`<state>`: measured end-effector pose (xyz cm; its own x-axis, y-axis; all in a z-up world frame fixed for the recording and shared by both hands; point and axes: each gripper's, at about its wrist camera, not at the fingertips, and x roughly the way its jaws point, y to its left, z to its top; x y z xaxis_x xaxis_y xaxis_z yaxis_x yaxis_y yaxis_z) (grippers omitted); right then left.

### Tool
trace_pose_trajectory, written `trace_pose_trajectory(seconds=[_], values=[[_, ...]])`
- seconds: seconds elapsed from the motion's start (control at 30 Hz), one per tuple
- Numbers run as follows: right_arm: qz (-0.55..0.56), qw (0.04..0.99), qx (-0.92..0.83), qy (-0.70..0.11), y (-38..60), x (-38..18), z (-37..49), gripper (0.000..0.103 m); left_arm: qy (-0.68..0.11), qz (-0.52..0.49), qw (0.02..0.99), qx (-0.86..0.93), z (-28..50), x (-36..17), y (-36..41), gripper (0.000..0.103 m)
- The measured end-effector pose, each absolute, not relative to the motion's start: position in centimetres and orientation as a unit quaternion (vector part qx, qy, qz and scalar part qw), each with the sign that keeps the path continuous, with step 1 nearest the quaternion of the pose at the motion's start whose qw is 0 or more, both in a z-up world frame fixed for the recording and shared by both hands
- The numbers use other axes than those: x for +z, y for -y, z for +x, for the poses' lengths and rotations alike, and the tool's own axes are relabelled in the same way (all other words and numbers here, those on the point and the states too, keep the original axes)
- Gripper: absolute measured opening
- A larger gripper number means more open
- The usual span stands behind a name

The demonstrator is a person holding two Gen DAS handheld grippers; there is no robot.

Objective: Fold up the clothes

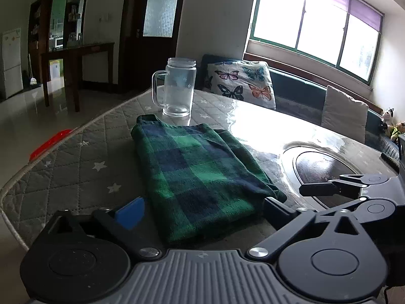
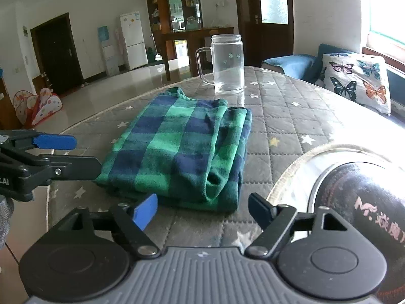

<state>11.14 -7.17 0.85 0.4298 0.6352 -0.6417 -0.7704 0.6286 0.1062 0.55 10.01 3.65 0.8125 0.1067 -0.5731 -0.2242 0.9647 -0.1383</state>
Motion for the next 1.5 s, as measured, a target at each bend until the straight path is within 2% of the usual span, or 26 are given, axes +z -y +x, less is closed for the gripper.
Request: trace_pose_trajectory(seconds=[0.23,0.4,1.5], values=[[-0.105,0.846,0.413,-0.32,8.1,1.2,9.0,0.092,-0.289,-0.091,0.948,0.097,-1.0,4.0,-9.1,0.103],[-0.113,0.853,0.405,-0.309,8.5,1.5,7.3,0.103,-0.284,-0.085,0.95,0.103,-2.1,4.0,-8.4,0.103],[-0.135,0.87,0.37,-0.297,10.1,1.1,1.5,0.103,-0.287,-0.101,0.942,0.141,-7.6,3.3,-6.3,0.103]])
